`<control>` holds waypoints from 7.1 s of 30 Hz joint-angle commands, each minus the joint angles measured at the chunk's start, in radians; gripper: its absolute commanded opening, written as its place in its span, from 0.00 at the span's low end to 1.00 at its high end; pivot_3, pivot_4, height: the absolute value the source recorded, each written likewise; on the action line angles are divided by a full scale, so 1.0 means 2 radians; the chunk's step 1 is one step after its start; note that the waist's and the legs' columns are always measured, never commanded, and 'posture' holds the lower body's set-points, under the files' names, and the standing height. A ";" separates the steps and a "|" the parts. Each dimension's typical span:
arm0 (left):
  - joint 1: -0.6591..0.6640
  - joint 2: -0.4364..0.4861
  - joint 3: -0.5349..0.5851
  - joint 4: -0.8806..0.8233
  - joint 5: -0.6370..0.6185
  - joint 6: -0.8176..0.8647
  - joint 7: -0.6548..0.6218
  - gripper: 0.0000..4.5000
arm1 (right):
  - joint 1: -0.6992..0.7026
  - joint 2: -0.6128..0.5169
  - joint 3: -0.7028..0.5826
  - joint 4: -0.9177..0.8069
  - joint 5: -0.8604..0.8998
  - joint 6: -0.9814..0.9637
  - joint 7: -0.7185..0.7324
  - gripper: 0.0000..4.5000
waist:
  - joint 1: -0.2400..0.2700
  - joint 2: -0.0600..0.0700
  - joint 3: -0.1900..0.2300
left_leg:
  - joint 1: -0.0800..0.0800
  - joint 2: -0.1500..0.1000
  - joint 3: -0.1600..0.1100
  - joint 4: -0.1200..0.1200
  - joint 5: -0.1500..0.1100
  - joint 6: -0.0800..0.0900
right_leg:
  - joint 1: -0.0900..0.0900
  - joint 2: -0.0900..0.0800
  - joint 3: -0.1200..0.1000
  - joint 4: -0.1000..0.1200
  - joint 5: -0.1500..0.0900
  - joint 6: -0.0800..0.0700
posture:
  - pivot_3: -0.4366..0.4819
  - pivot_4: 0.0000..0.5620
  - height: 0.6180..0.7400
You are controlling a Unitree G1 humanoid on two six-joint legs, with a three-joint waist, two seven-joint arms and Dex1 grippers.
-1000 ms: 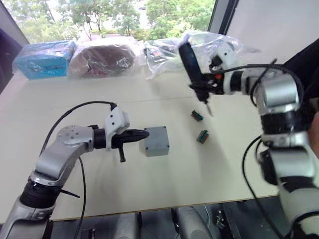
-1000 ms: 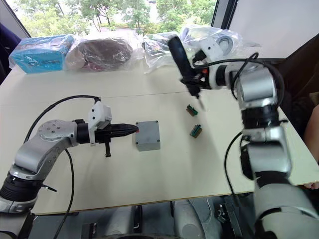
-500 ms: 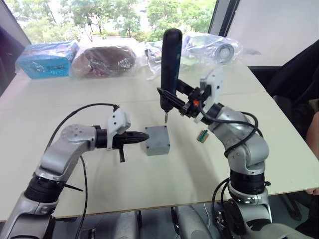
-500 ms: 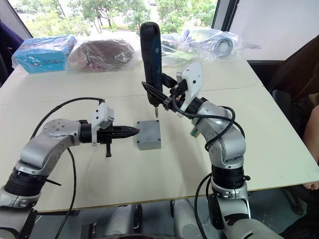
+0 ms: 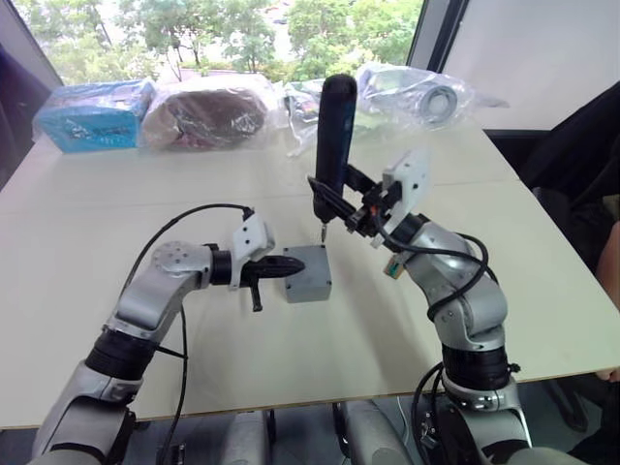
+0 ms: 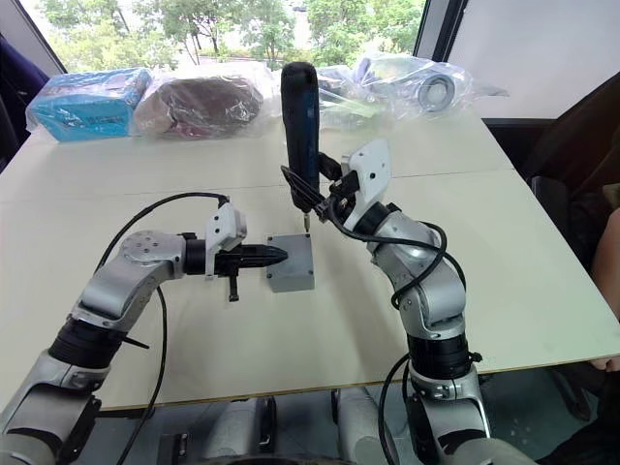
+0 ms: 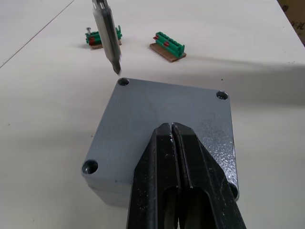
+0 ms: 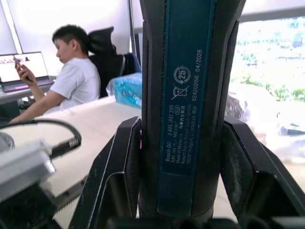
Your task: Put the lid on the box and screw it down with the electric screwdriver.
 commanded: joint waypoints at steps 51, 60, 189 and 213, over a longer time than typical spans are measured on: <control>0.020 -0.012 -0.021 0.033 0.045 -0.007 -0.006 0.00 | 0.075 -0.027 0.091 0.073 -0.034 0.118 -0.048 0.40 | -0.001 -0.005 -0.030 | 0.026 0.003 0.000 -0.018 0.000 0.000 | 0.020 -0.001 0.000 -0.015 -0.006 -0.003 | 0.48 0.27 1.00; 0.024 -0.011 -0.024 0.037 0.048 -0.012 -0.007 0.00 | 0.085 -0.033 0.091 0.070 -0.038 0.119 -0.050 0.40 | -0.001 -0.004 -0.032 | 0.026 0.003 -0.001 -0.019 -0.001 0.000 | 0.021 -0.002 0.000 -0.017 -0.006 -0.003 | 0.48 0.27 1.00; 0.057 0.040 0.024 -0.014 0.026 -0.018 -0.038 0.00 | -0.065 -0.206 0.121 0.090 -0.004 0.173 0.098 0.01 | 0.012 0.000 0.001 | 0.000 0.002 -0.002 0.000 0.000 0.000 | 0.001 -0.001 -0.008 0.000 -0.001 -0.004 | 0.48 0.27 1.00; -0.030 -0.010 0.005 0.096 0.069 -0.074 -0.035 0.00 | -0.014 -0.211 0.108 -0.013 -0.002 0.244 0.097 0.01 | 0.012 0.000 0.001 | 0.000 0.002 -0.002 0.000 0.000 0.000 | 0.001 -0.001 -0.008 0.000 -0.001 -0.004 | 0.48 0.27 1.00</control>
